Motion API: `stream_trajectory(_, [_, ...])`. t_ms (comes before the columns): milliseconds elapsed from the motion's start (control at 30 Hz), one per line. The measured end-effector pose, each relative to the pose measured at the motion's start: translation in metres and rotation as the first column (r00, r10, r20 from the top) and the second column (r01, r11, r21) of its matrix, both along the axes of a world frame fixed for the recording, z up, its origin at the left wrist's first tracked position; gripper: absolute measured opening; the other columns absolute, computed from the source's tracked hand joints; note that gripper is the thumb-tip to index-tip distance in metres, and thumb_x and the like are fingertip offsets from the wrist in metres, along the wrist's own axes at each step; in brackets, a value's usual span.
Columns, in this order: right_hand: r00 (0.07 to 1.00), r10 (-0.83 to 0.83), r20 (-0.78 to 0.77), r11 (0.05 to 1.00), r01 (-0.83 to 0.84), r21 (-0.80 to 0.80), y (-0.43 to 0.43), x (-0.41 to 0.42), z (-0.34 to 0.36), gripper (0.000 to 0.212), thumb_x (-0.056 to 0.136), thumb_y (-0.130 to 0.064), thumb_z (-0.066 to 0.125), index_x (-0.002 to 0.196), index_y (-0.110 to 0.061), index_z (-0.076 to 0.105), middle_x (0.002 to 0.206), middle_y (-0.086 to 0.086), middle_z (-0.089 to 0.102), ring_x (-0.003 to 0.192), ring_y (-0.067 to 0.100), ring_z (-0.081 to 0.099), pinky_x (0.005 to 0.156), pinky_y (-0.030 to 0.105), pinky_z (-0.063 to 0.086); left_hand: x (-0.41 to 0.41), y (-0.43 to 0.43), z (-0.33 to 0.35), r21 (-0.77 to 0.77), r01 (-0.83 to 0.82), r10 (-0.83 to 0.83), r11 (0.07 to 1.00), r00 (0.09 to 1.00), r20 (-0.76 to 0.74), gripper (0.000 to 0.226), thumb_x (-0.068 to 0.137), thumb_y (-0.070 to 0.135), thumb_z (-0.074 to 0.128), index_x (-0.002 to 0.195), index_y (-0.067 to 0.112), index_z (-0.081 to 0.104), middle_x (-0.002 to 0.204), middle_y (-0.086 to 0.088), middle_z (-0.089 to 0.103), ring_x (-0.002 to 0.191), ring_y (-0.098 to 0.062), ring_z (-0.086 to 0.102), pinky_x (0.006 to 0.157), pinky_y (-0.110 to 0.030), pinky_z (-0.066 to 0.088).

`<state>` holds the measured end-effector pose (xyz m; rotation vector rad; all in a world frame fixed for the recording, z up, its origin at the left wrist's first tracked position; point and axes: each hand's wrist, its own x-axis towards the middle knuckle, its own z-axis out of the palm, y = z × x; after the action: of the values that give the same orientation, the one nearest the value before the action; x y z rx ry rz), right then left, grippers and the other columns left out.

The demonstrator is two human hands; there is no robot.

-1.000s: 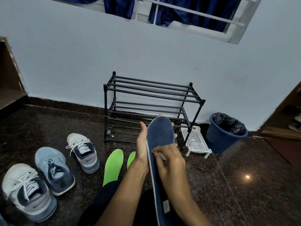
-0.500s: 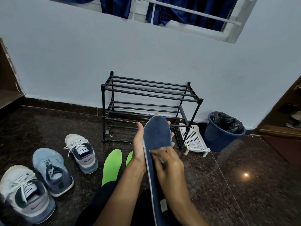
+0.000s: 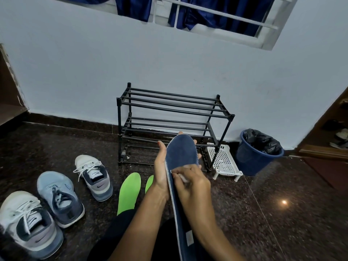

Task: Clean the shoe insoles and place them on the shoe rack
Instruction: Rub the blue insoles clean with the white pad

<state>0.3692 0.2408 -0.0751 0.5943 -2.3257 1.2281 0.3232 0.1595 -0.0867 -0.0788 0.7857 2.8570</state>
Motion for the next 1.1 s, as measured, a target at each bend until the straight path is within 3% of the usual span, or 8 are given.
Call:
stream_trajectory(133, [0.999,-0.051,-0.015,0.998,0.052,0.023,0.003,-0.014,0.004,0.014,0.081,0.003,0.059,0.083,-0.008,0.068,0.08,0.0,0.056,0.076,0.012,0.056,0.07,0.012,0.042,-0.002,0.002,0.001,0.001,-0.023,0.023,1.0,0.999,-0.028,0.081,0.079,0.068,0.035,0.13,0.009,0.057,0.126,-0.019,0.059,0.107,-0.033,0.056,0.095,-0.043,0.045])
stream_trajectory(233, [0.996,-0.085,0.012,0.996,0.085,-0.013,0.003,-0.02,0.007,0.016,0.082,0.005,0.058,0.083,-0.008,0.067,0.082,-0.001,0.055,0.079,0.018,0.056,0.069,0.017,0.043,-0.004,0.003,0.0,0.038,-0.035,0.036,0.999,0.998,-0.046,0.082,0.081,0.065,0.034,0.144,0.013,0.04,0.146,-0.018,0.04,0.131,-0.036,0.035,0.11,-0.042,0.029])
stream_trajectory(467, [0.999,-0.017,-0.043,1.0,0.017,0.01,-0.004,0.001,-0.001,0.014,0.079,-0.004,0.056,0.083,-0.007,0.069,0.08,0.0,0.058,0.076,0.007,0.054,0.07,0.01,0.04,-0.001,-0.001,-0.002,0.016,-0.013,0.014,1.0,1.0,-0.021,0.08,0.075,0.068,0.039,0.123,0.007,0.058,0.101,-0.016,0.068,0.079,-0.028,0.064,0.07,-0.038,0.054])
stream_trajectory(600, [0.999,-0.024,-0.035,0.999,0.025,0.042,0.0,-0.003,0.001,0.012,0.081,-0.003,0.057,0.084,-0.008,0.068,0.08,-0.003,0.056,0.078,0.011,0.054,0.072,0.011,0.04,0.0,0.001,0.001,0.025,-0.008,0.009,1.0,0.998,-0.055,0.073,0.079,0.068,0.036,0.118,0.014,0.066,0.112,-0.017,0.065,0.09,-0.029,0.062,0.082,-0.041,0.051])
stream_trajectory(733, [0.99,-0.135,-0.04,0.988,0.137,0.064,0.014,-0.025,0.004,0.014,0.084,0.003,0.057,0.083,-0.009,0.065,0.08,-0.007,0.047,0.08,0.016,0.05,0.071,0.02,0.041,0.0,0.002,0.003,0.04,0.016,-0.013,0.999,0.995,-0.096,0.074,0.079,0.065,0.037,0.135,0.019,0.054,0.124,-0.017,0.055,0.105,-0.028,0.053,0.086,-0.037,0.05])
stream_trajectory(833, [0.981,-0.186,-0.048,0.977,0.19,0.097,0.017,-0.027,0.002,0.013,0.085,0.003,0.056,0.083,-0.008,0.064,0.081,-0.004,0.046,0.08,0.017,0.048,0.068,0.02,0.036,0.001,0.004,0.004,0.037,0.017,-0.014,0.999,0.997,-0.074,0.066,0.076,0.064,0.04,0.111,0.018,0.072,0.114,-0.017,0.057,0.099,-0.028,0.053,0.085,-0.037,0.044])
stream_trajectory(1000, [0.985,-0.169,-0.031,0.98,0.171,0.105,0.017,-0.009,-0.008,0.014,0.082,0.005,0.06,0.081,-0.007,0.065,0.077,-0.007,0.043,0.077,0.017,0.049,0.069,0.011,0.033,0.002,0.002,0.005,0.025,0.003,-0.001,1.0,0.998,-0.058,0.068,0.075,0.064,0.04,0.096,0.01,0.076,0.09,-0.016,0.066,0.077,-0.026,0.06,0.068,-0.034,0.052])
stream_trajectory(1100, [0.983,-0.183,-0.013,0.976,0.183,0.119,0.021,-0.015,-0.006,0.012,0.083,0.003,0.058,0.082,-0.007,0.065,0.079,-0.006,0.045,0.079,0.017,0.049,0.069,0.01,0.034,0.003,0.003,0.006,-0.009,-0.003,0.003,1.0,0.998,-0.062,0.069,0.075,0.063,0.042,0.115,0.012,0.066,0.095,-0.017,0.064,0.081,-0.027,0.058,0.074,-0.037,0.047])
